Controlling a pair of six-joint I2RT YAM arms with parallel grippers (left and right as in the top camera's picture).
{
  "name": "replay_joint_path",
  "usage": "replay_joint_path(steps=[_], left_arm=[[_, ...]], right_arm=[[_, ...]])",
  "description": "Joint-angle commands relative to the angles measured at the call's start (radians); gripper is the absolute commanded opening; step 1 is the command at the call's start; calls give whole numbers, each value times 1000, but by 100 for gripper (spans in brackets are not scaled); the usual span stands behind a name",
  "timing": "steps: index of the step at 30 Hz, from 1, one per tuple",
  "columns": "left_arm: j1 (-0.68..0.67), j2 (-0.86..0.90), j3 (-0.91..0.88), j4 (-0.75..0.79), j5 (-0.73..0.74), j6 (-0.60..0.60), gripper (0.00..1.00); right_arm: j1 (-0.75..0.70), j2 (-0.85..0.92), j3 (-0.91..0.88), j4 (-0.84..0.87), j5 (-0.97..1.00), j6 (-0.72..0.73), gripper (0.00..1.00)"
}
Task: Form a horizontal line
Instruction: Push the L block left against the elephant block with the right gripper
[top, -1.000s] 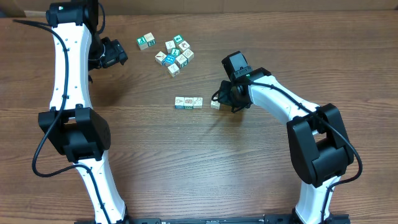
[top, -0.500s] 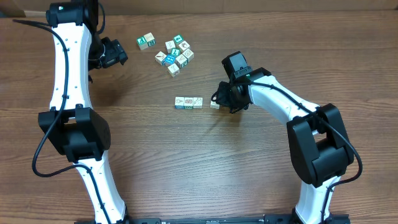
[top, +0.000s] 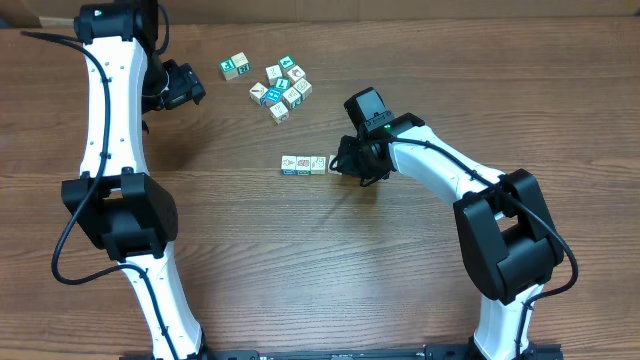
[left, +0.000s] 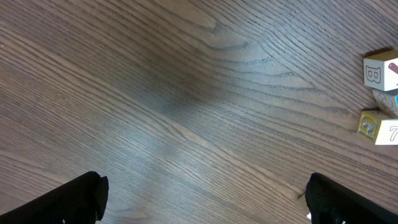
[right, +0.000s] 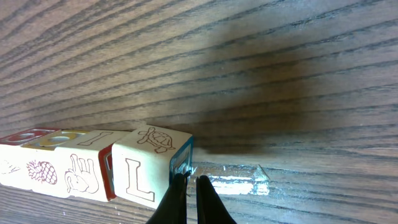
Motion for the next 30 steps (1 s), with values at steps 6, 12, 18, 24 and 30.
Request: replay_joint_path(steps=[6, 12, 18, 24, 30], left_arm=[[-6, -1, 4, 1, 2, -3, 100], [-7, -1, 4, 1, 2, -3, 99], [-6, -1, 4, 1, 2, -4, 100], [-6, -1, 4, 1, 2, -3, 100], [-7, -1, 4, 1, 2, -3, 100]], right_arm=[[2, -3, -6, 19, 104, -5, 4], [2, -3, -6, 88, 116, -10, 4], [6, -3, -6, 90, 56, -53, 4], [6, -3, -6, 82, 48, -54, 4], [6, -3, -6, 98, 49, -80, 4]])
